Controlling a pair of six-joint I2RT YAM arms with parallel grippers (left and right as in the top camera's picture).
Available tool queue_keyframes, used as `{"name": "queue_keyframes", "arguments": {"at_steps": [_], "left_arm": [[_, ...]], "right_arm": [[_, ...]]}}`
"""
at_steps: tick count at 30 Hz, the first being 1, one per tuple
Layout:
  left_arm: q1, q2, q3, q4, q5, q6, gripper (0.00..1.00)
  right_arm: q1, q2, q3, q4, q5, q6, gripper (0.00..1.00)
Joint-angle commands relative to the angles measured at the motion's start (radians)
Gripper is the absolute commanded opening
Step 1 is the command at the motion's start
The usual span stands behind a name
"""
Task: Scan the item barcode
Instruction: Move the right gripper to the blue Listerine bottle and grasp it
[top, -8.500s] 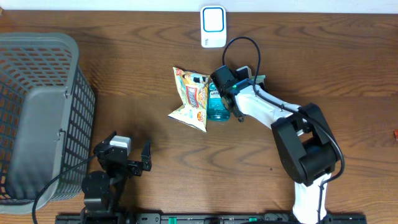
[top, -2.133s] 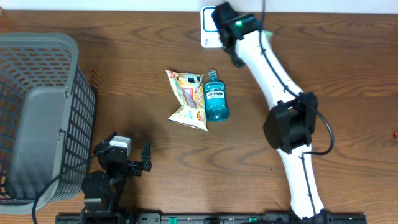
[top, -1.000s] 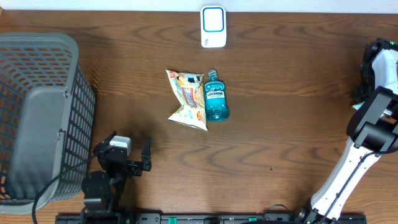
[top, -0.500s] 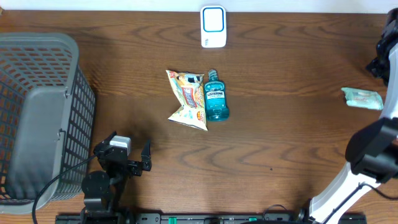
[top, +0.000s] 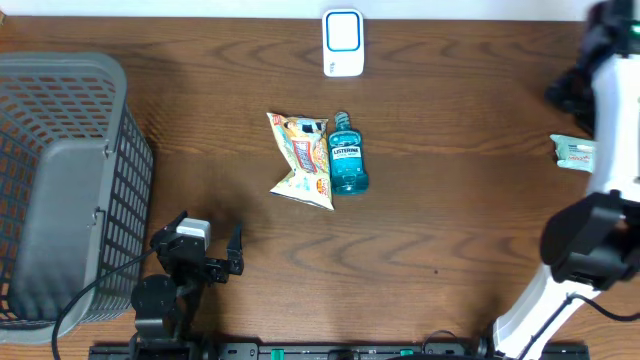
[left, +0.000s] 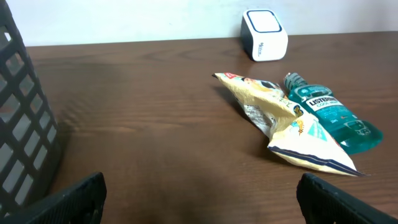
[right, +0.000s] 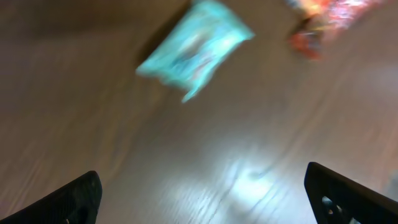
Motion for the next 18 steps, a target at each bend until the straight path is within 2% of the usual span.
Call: {"name": "queue_keyframes", "arguments": {"at_steps": [1, 4, 7, 13, 18], "left_arm": [[0.005, -0.005, -0.016, -0.020, 0.005, 0.014, 0.98], [0.005, -0.005, -0.016, -0.020, 0.005, 0.014, 0.98], [0.005, -0.005, -0.016, -0.020, 0.005, 0.014, 0.98], [0.005, -0.005, -0.016, -0.020, 0.005, 0.014, 0.98], [0.005, -0.005, -0.016, -0.020, 0.005, 0.014, 0.98]], "right_arm": [[0.147, 0.007, 0.002, 0.028, -0.108, -0.104, 0.99], [0.270, 0.011, 0.001, 0.108, -0.256, -0.234, 0.99], [0.375, 0.022, -0.005, 0.179, -0.319, -0.306, 0.99], [0.592, 0.080, -0.078, 0.293, -0.308, -0.316, 0.99], [0.713, 0.175, -0.146, 0.366, -0.204, -0.315, 0.99]]}}
